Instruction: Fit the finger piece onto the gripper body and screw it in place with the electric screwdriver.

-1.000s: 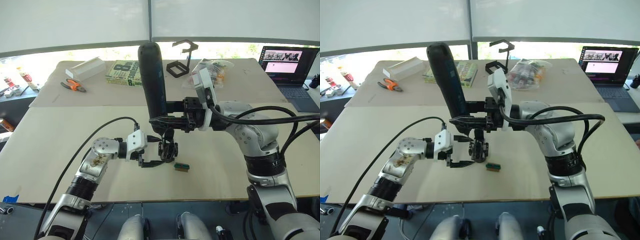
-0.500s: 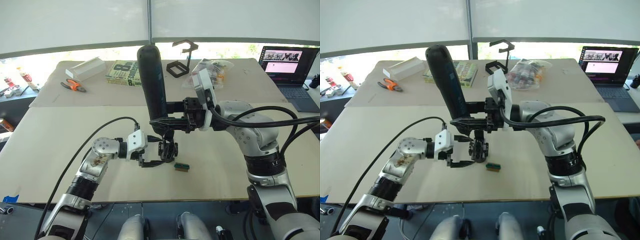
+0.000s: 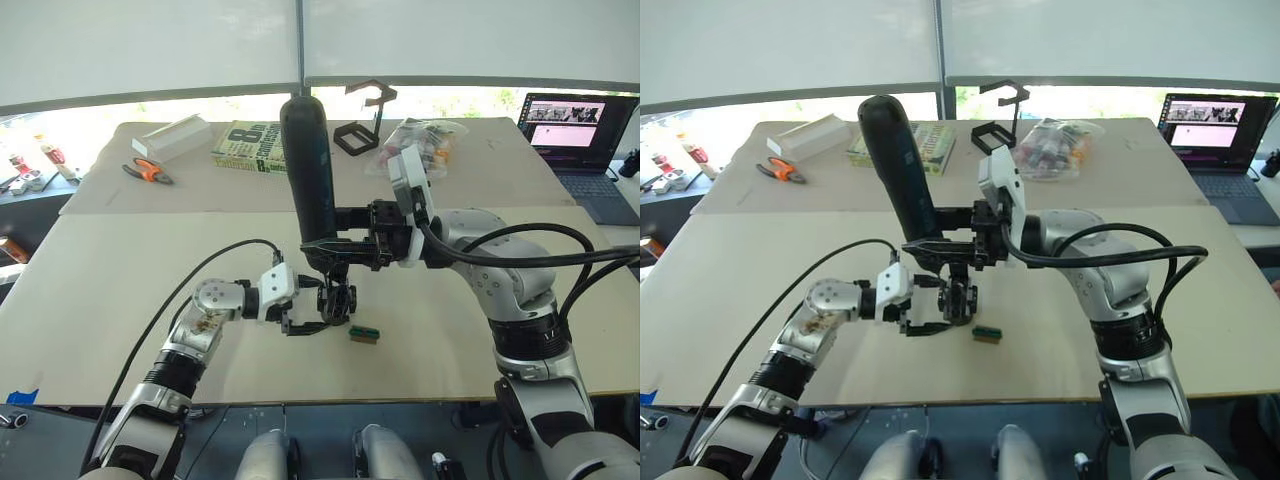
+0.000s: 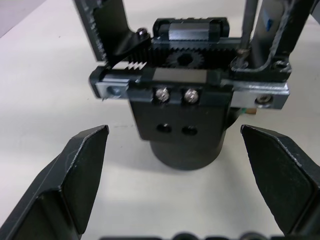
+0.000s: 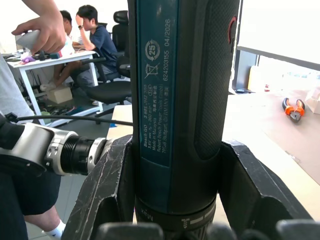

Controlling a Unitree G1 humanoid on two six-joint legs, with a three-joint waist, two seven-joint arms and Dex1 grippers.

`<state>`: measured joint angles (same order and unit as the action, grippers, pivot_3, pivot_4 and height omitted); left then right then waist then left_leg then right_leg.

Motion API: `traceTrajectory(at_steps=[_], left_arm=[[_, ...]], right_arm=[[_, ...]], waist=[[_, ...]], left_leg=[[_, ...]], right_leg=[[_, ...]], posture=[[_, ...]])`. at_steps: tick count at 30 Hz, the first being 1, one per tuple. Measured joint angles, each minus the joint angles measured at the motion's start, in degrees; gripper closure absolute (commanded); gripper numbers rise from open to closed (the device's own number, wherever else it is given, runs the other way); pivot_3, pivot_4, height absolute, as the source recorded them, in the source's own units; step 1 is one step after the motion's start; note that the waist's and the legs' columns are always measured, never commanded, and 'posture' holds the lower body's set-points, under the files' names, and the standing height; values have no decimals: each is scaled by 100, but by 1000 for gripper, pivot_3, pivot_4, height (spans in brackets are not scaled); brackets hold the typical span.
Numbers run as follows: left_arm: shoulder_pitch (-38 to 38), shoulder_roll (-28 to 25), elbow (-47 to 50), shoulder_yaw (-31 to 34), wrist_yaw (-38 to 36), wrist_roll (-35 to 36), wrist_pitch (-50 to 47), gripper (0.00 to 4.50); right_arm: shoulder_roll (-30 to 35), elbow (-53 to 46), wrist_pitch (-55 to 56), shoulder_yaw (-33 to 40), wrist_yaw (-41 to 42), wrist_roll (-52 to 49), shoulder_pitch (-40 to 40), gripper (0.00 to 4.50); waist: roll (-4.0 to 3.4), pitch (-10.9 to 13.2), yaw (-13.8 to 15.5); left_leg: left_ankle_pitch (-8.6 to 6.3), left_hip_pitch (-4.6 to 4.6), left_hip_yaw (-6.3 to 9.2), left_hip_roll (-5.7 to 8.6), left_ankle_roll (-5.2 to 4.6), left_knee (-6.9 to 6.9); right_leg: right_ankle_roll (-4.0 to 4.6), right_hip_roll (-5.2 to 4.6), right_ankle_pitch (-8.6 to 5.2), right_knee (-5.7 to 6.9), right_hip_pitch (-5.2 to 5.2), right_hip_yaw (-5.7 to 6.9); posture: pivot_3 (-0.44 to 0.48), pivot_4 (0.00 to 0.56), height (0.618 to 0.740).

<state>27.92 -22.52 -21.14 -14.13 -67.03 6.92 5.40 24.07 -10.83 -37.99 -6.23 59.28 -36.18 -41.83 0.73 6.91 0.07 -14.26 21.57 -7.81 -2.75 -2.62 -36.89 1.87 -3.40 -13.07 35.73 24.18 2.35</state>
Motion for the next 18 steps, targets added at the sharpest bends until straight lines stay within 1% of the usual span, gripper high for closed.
traceTrajectory(at_steps=[9,15,17,18], left_arm=[[251,267,-502,-84,60,-127,234,0],[257,300,-591,-83,65,-139,268,0],[259,307,-600,-80,65,-139,315,537],[267,314,-619,-76,66,-138,327,889]], right_arm=[[4,-63,18,6,-78,-6,53,2577],[11,-84,18,7,-87,-6,60,2577],[12,-84,18,7,-87,-6,60,2577],[12,-84,18,7,-87,-6,61,2577]], waist=[[1,-1,-7],[1,-1,-8],[1,-1,-8],[1,-1,-7]], left_leg=[[0,0,0,0,0,-2],[0,0,1,0,0,-2],[0,0,1,0,0,-2],[0,0,1,0,0,-2]], right_leg=[[-1,1,0,2,1,0],[-1,1,0,2,1,0],[-1,1,0,2,0,0],[-1,1,0,2,0,1]], posture=[[0,150,740],[0,150,740],[0,150,740],[0,150,740]])
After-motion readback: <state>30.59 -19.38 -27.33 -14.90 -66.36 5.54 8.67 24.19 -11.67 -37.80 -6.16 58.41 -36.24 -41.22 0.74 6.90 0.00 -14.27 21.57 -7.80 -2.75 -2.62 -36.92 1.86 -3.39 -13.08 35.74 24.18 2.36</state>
